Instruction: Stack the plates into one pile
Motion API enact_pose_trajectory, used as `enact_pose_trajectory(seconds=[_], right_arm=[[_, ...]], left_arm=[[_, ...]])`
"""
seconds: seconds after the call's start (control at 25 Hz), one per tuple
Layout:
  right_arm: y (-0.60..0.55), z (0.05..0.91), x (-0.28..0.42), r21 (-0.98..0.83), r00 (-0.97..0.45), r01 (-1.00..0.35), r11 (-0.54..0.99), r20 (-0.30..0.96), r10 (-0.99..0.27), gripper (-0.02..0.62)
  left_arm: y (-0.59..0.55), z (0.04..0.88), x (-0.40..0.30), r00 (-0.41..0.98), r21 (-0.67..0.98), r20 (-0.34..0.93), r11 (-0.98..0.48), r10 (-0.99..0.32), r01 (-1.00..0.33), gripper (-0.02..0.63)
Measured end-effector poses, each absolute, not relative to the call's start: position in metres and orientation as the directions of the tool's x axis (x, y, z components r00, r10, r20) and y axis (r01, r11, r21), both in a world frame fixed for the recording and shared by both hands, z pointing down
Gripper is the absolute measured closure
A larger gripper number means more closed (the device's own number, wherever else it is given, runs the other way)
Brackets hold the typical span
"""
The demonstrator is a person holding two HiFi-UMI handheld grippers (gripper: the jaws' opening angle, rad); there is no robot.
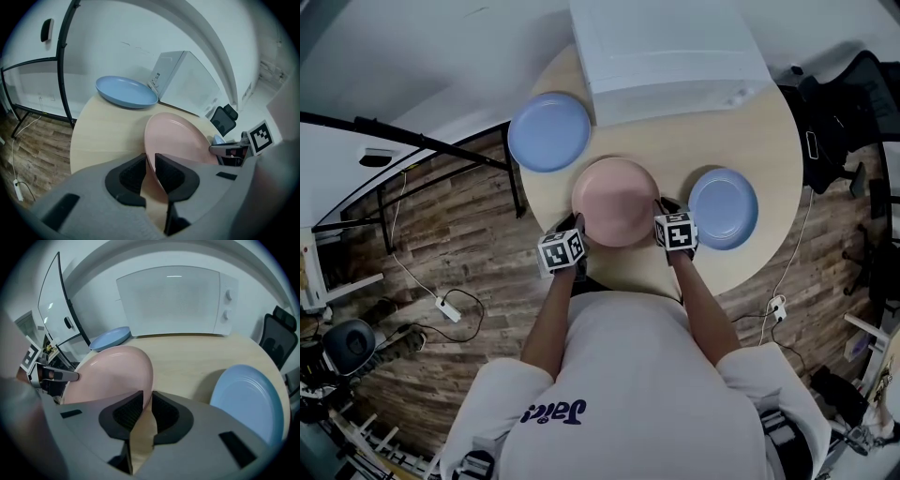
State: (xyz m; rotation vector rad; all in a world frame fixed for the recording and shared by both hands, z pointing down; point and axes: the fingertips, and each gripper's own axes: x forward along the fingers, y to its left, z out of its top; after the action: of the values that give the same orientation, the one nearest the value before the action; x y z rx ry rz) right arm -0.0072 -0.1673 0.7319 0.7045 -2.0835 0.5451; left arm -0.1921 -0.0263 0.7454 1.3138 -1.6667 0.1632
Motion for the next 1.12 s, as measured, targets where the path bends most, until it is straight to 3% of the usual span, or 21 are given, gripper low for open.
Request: enact_pose_trajectory(seconds=[0.56,1.12], right_arm=[[-0.162,0.697,-0.039,-0.162,-0.544,-0.636,0.755,0.787,-0.29,0.532],[-0.183,0.666,-0.149,-0.193,-0.614,-0.61,0.769,0.728,-0.305,0.538]], left_arm=[[-0.015,0.709,-0.222,-0.016,0.458,0.701,0.467,-0.713,-0.757,0.545],[-0.022,0.682,-0.32,-0.157,0.409,0.665,0.533,-0.73,-0.741,0.545]])
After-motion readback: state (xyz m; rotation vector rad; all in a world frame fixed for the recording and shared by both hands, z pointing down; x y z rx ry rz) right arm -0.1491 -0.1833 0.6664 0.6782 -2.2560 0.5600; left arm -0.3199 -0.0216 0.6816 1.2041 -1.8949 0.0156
